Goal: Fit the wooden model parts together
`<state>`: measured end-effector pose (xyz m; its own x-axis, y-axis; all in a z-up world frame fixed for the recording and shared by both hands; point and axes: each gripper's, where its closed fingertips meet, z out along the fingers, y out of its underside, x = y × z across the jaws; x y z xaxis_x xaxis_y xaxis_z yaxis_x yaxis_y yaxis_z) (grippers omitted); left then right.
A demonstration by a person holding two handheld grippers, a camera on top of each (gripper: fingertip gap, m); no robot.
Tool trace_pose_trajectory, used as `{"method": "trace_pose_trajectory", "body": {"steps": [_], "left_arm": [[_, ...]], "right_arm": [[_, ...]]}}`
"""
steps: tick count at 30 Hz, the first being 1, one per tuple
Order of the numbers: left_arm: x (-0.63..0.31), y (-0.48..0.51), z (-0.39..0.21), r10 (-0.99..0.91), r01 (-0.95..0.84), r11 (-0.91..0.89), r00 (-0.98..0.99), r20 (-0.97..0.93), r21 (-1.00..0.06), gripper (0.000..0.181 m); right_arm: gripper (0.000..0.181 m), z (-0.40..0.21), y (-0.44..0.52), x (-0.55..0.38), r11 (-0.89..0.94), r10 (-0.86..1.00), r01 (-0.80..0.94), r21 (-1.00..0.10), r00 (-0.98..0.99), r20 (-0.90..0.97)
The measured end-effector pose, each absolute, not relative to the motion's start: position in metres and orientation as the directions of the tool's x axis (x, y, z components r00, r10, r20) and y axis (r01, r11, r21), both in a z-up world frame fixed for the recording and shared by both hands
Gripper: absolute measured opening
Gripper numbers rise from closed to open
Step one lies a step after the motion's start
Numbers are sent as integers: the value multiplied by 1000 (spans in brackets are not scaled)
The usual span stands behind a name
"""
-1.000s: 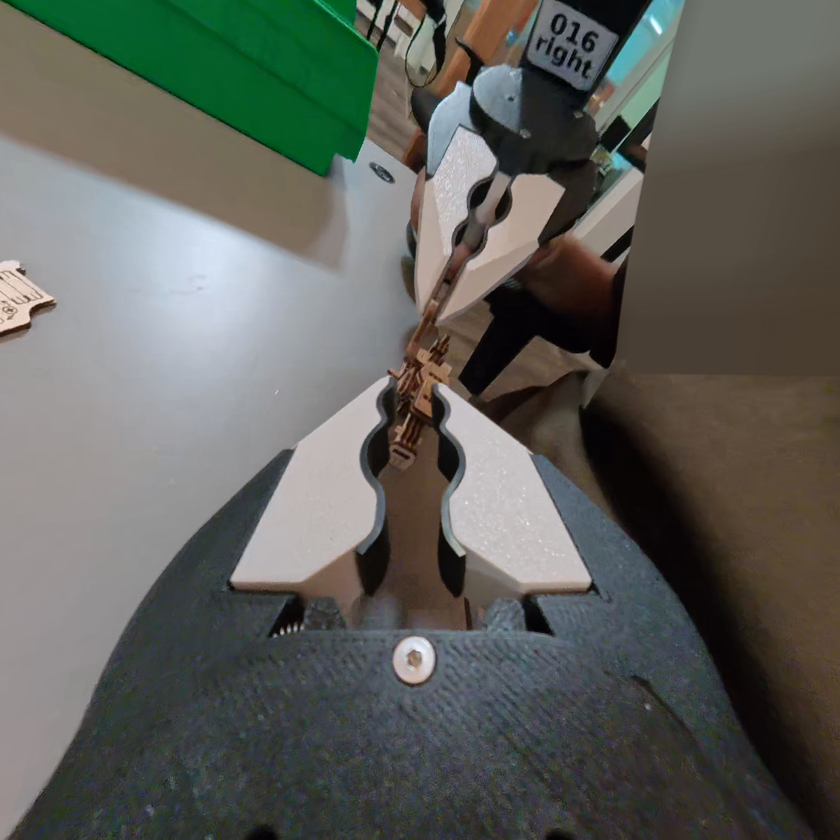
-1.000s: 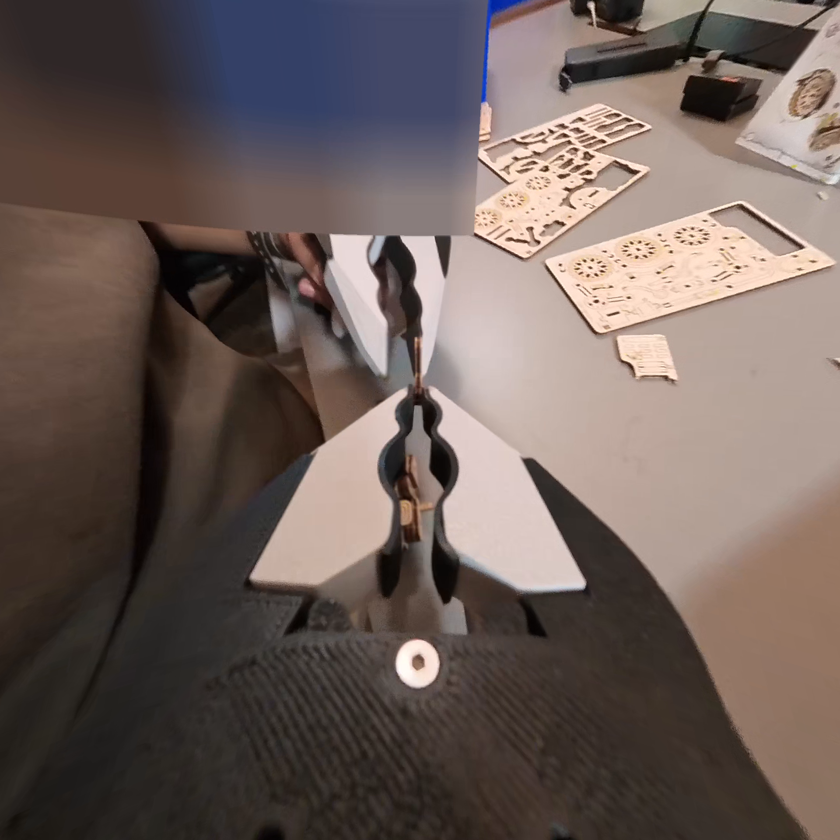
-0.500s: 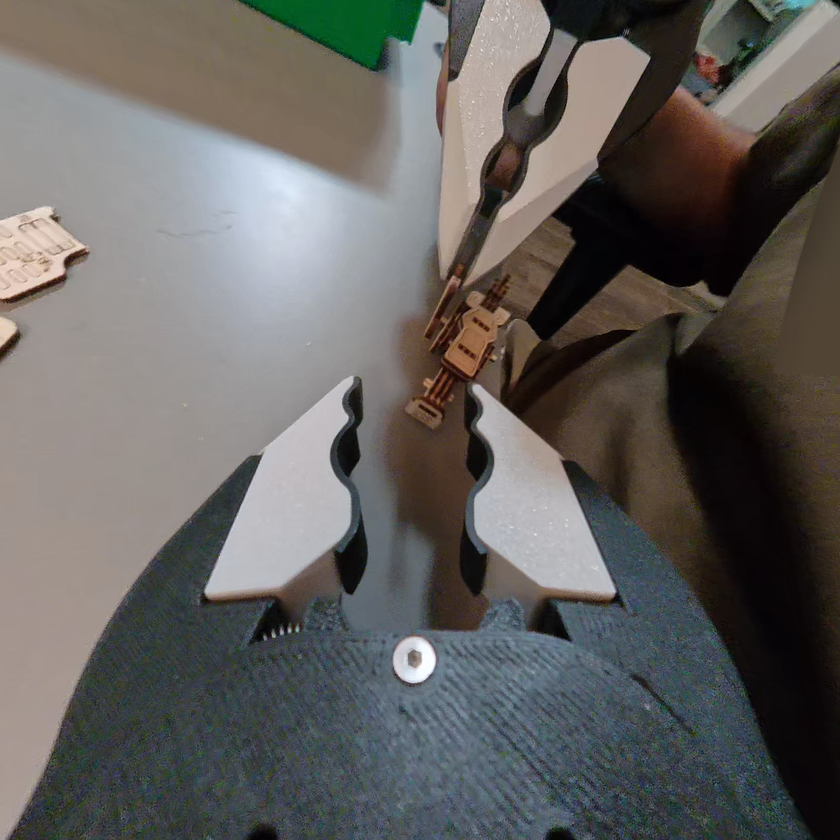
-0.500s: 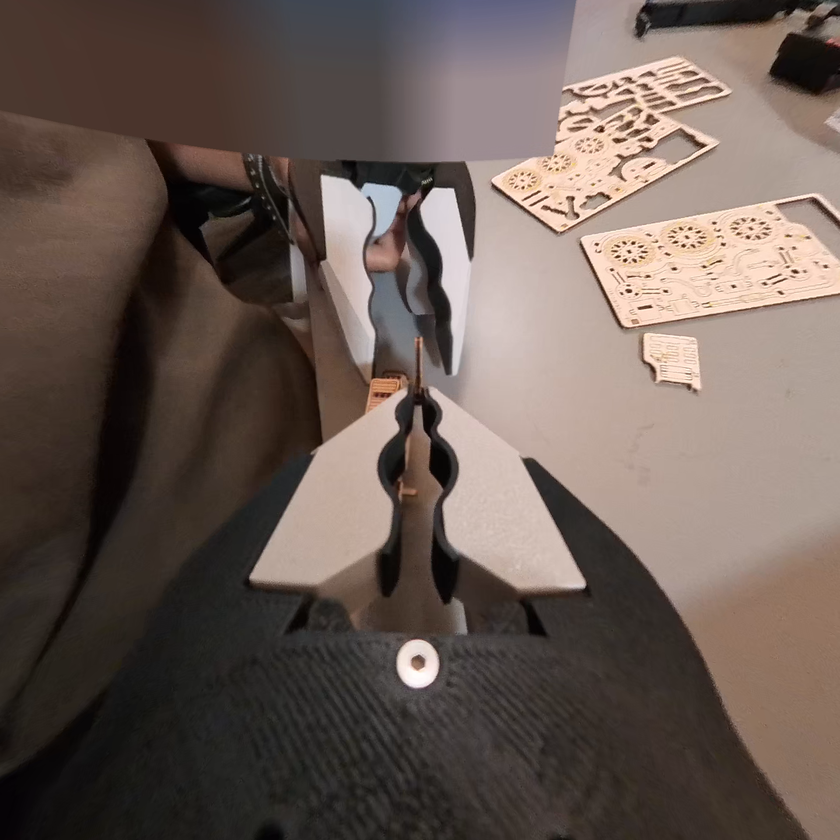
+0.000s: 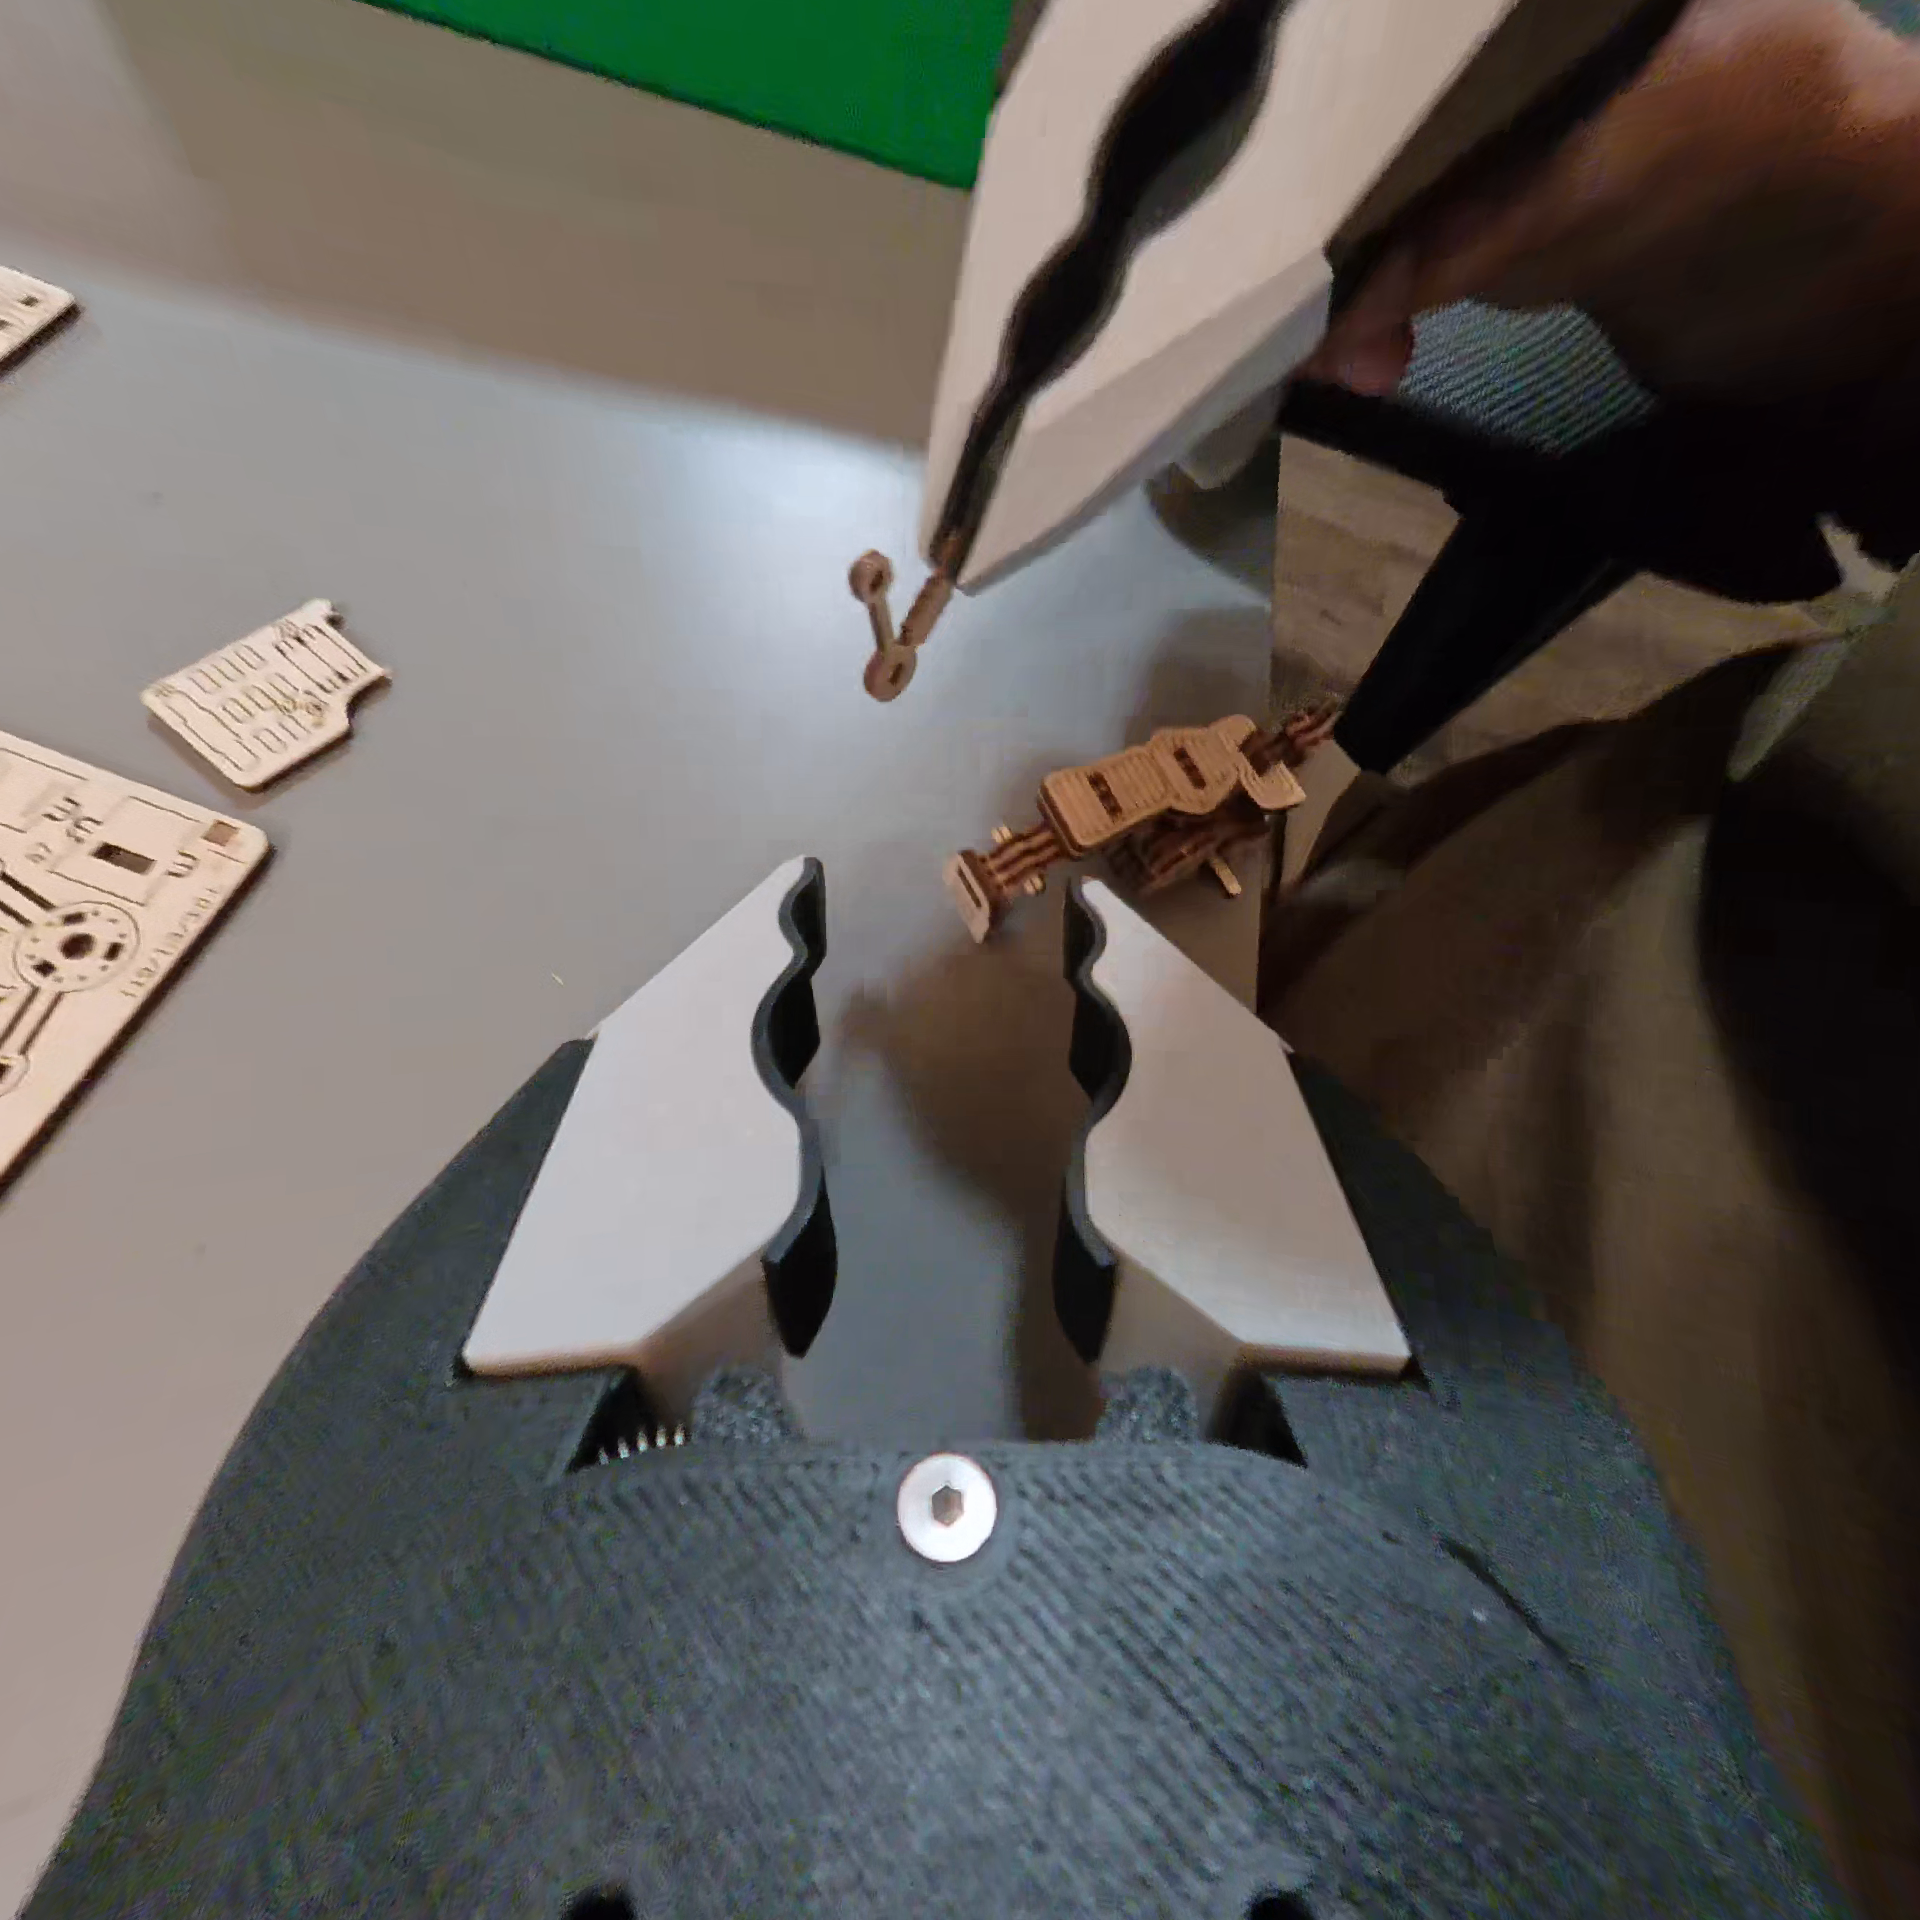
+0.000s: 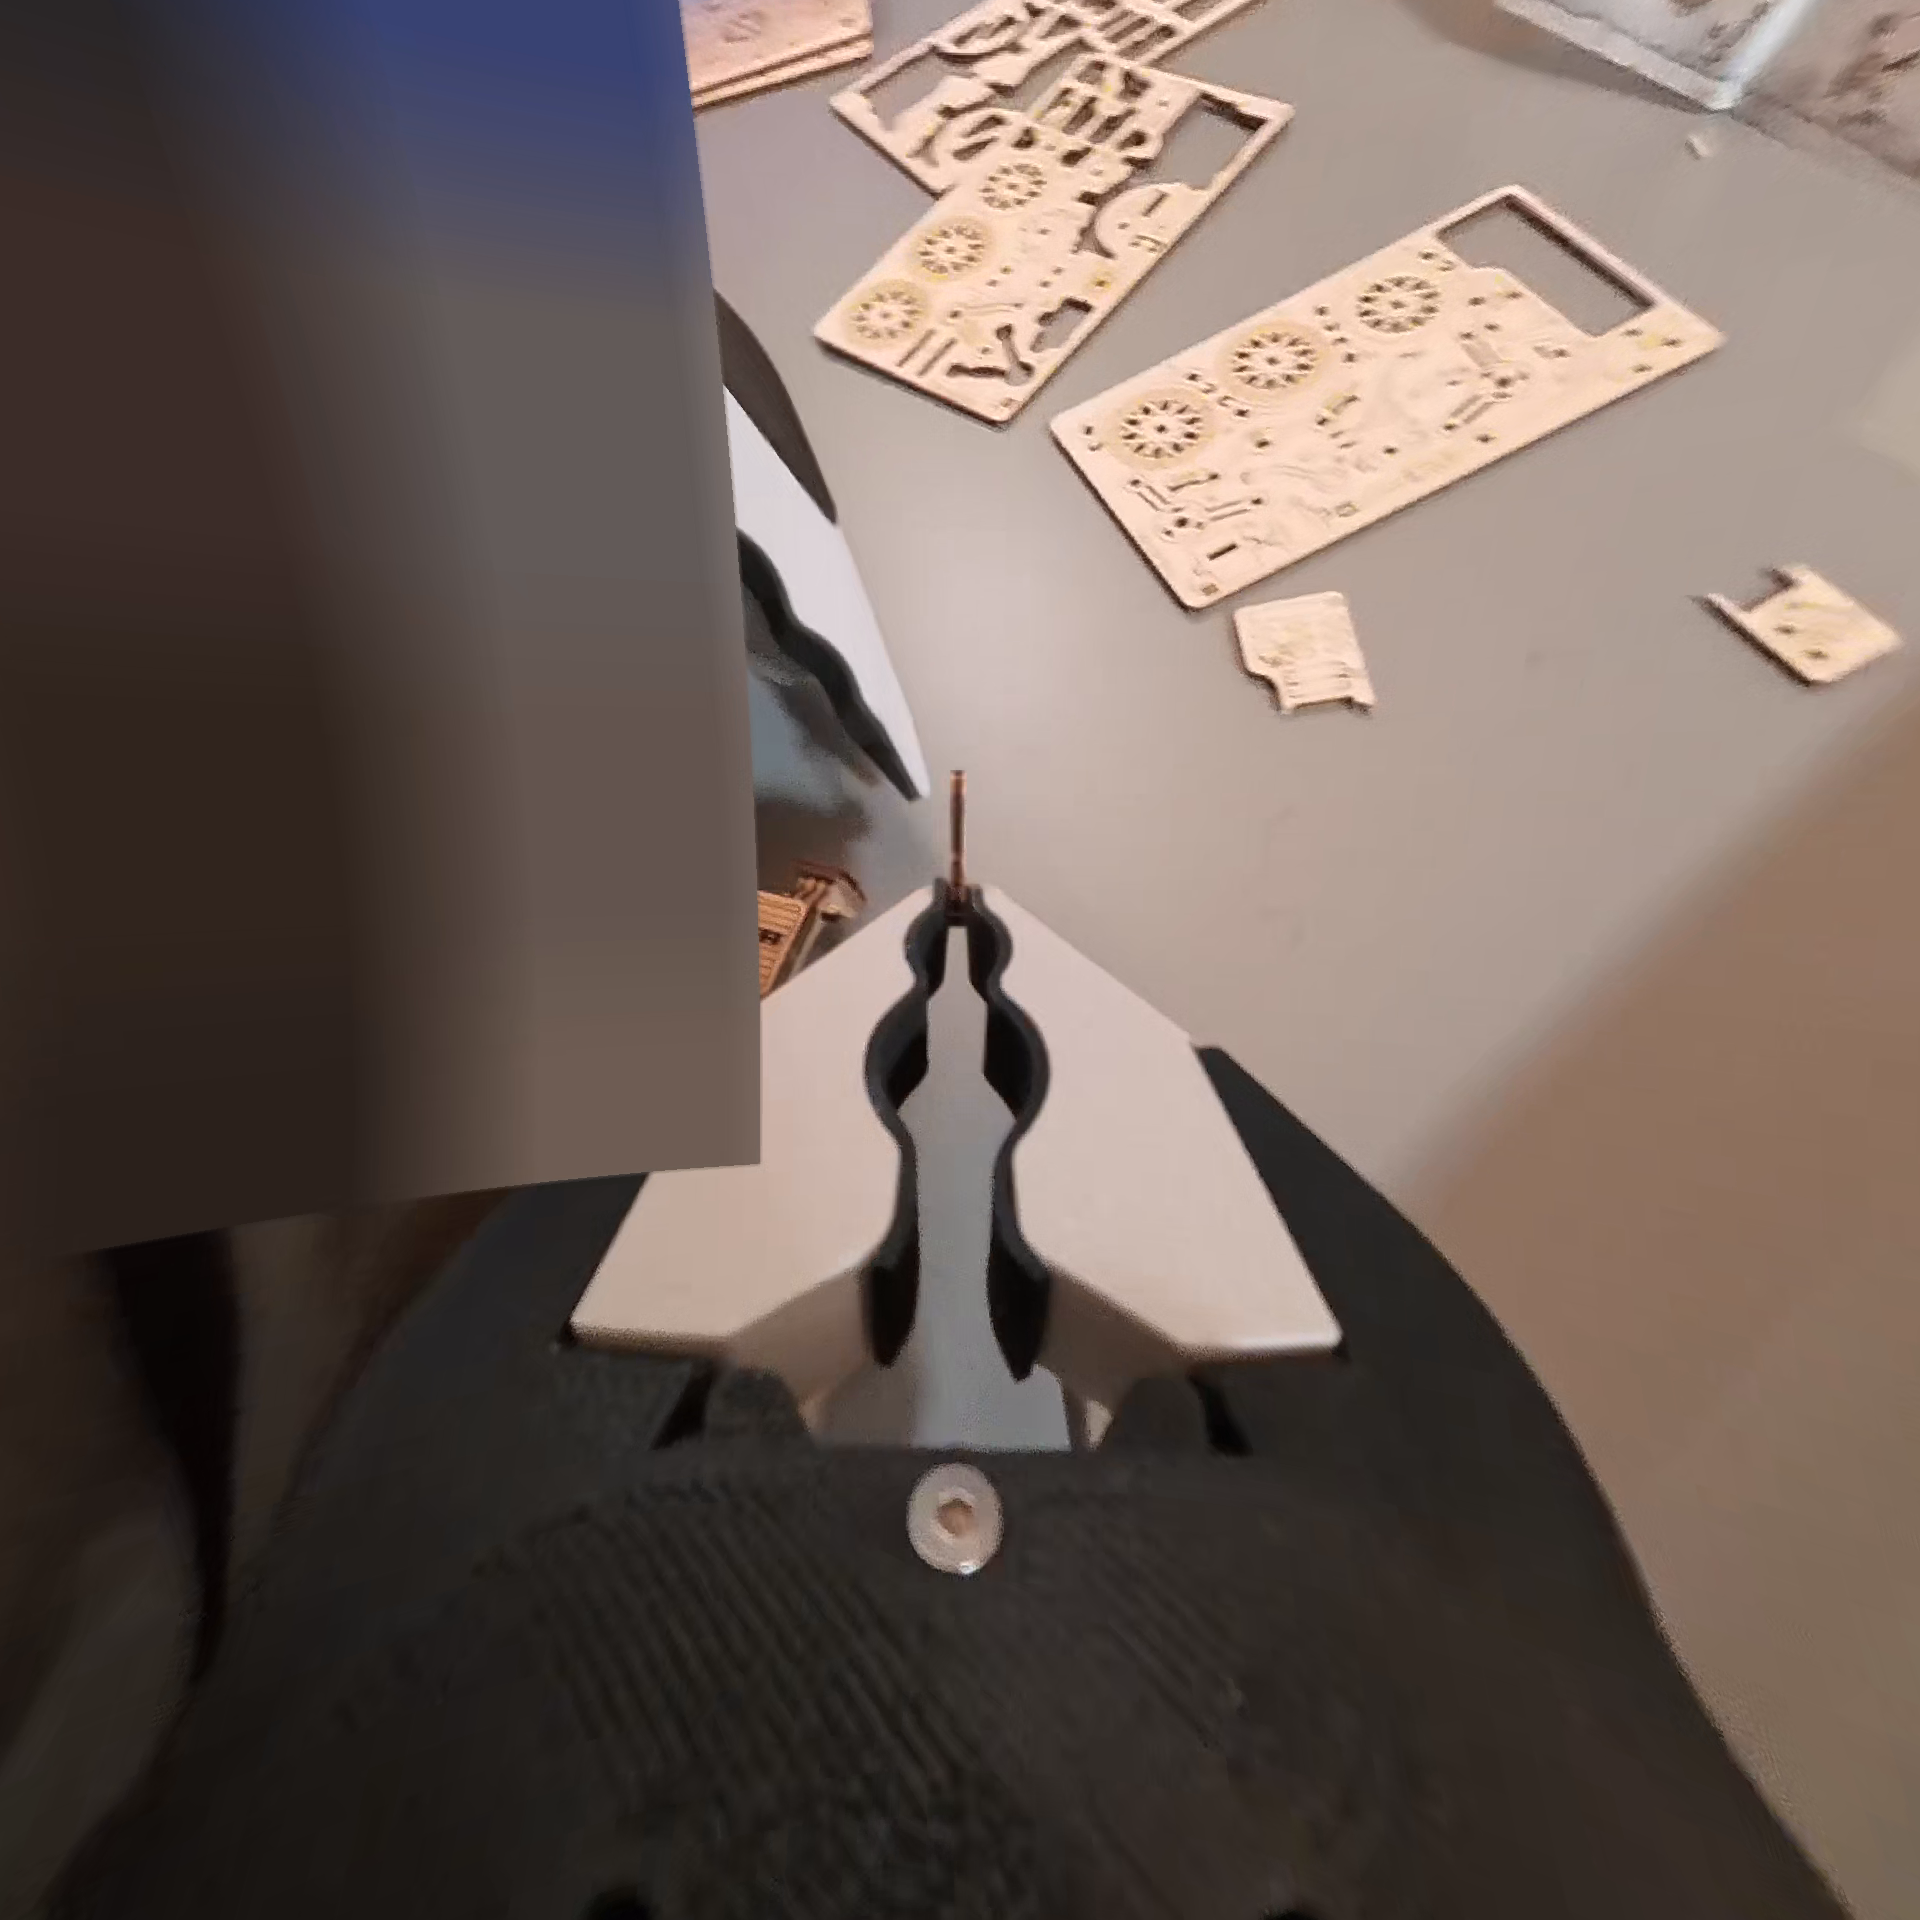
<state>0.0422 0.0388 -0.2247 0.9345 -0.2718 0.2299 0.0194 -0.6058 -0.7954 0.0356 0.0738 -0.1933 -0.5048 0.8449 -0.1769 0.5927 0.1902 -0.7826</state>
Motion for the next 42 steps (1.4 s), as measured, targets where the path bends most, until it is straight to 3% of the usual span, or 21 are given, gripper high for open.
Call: {"method": "trace_pose_trajectory", "body": {"steps": [4,9,17,42], "left_arm": [[48,39,-219,-341,32,-594,895,288,-804,44],[58,36,-229,-389,-72,-624,892,229,-778,40],[54,39,-237,-357,-107,-645,918,174,-757,17],[56,35,-236,-345,-60,-657,911,228,-752,16]], "right_arm": [[1,-199,80,41,281,880,621,-732,-472,-62],[0,-207,58,51,192,826,682,-706,-501,-258],[0,-211,53,55,184,805,676,-713,-520,-286],[0,-212,47,56,139,799,693,-708,-501,-334]]}}
